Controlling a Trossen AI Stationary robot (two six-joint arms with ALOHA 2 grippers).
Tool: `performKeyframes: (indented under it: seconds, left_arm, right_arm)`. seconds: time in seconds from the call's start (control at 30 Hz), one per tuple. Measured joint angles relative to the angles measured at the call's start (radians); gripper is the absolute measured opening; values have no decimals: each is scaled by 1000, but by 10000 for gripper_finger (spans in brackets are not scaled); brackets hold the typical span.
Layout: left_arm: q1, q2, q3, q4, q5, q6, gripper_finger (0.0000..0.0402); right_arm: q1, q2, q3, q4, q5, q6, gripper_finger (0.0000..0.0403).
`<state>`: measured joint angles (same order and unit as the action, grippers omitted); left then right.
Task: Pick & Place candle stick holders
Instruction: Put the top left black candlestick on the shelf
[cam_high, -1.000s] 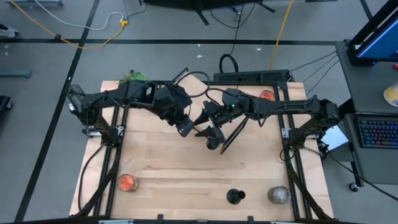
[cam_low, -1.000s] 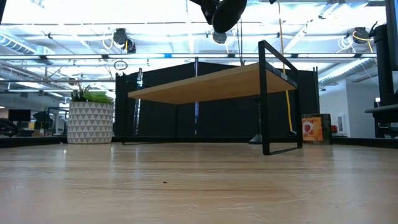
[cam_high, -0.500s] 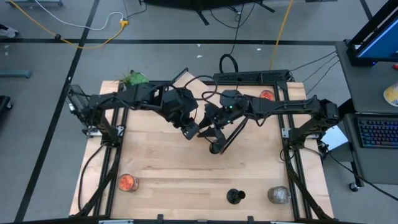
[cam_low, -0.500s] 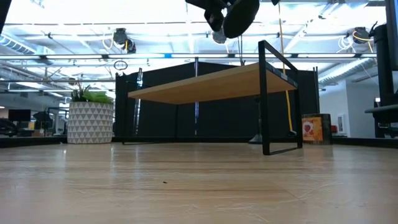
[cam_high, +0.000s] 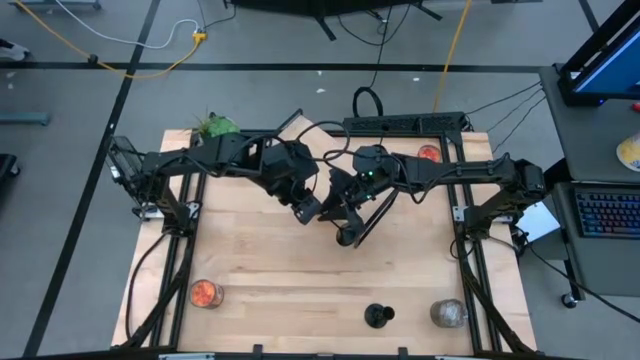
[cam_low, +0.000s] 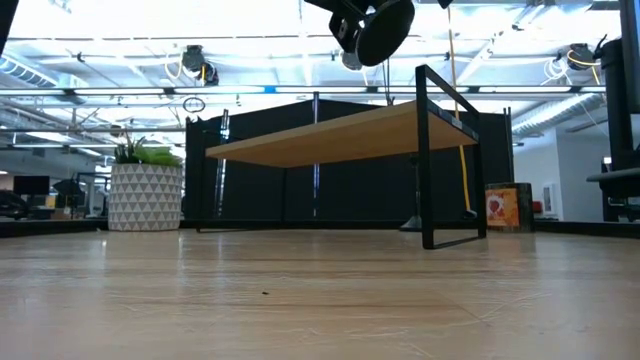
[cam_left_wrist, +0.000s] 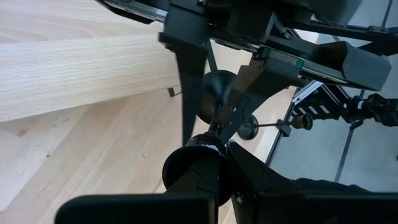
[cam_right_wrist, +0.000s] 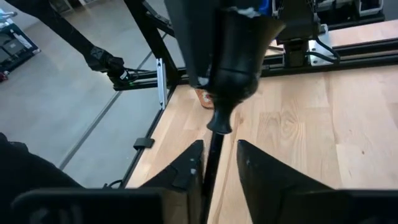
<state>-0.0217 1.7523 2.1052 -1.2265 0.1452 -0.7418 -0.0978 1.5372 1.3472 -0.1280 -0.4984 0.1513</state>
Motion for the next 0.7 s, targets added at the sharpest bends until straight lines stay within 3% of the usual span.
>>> performKeyframes:
  seconds: [0.2,0.47,0.7]
  left_arm:
    - [-1,0,0,-6,-4,1,13]
    - [-1,0,0,-9,-10,1,14]
    - [-2,0,0,10,3,30,110]
  right_arm:
    - [1,0,0,-2,3,-11,14]
    - [0,0,0,-4,24,-25,9]
    - [-1,0,0,1,38,-58,6]
